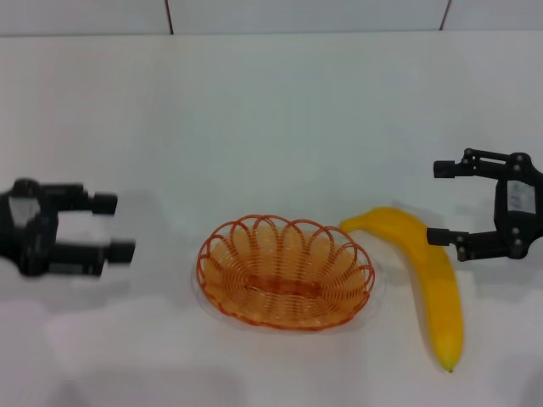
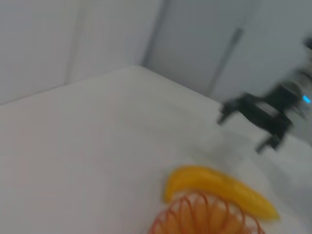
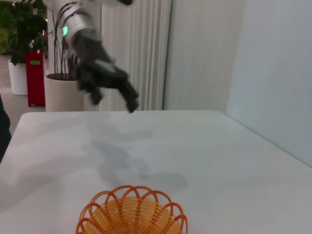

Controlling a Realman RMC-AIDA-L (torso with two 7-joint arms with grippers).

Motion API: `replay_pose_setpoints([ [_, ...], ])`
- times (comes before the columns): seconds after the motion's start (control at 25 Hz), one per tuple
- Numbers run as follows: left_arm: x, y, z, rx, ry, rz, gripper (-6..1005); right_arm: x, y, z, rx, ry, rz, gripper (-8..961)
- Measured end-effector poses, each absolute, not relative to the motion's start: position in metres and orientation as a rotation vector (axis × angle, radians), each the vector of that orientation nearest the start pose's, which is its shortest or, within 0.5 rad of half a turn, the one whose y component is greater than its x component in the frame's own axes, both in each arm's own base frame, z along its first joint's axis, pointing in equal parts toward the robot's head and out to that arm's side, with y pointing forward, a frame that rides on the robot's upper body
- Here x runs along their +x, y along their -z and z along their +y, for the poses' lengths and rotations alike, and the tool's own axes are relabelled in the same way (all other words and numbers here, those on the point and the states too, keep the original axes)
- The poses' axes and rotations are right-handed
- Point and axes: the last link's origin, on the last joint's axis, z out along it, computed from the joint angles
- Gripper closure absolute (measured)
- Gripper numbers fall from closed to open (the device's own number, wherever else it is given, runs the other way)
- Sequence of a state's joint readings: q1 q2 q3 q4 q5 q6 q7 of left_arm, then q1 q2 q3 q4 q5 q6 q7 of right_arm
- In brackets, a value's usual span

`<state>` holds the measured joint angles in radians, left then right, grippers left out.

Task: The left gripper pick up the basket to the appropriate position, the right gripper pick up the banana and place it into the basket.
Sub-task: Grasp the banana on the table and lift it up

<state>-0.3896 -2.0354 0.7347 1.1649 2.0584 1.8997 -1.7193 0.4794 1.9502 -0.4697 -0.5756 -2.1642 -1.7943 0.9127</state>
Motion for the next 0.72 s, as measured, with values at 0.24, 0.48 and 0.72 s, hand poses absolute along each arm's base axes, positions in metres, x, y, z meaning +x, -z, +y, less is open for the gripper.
replay_pose_setpoints([
  [0.24,-0.283,-0.064,0.269,-2.953,0.377,-0.402,184,0.307,-0.053,0.293,-2.756,-0.635,0.118,70],
  [0.48,-0.307,-0.045,0.26,-2.922,0.44,-0.338,184,0.308,-0.057,0.29,-2.731,-0.666,0.131,70],
  [0.72,-0.316,-0.042,0.255,-2.864,0.503,-0.292,184,0.309,-0.064,0.285,-2.749,-0.689,0.178,70],
])
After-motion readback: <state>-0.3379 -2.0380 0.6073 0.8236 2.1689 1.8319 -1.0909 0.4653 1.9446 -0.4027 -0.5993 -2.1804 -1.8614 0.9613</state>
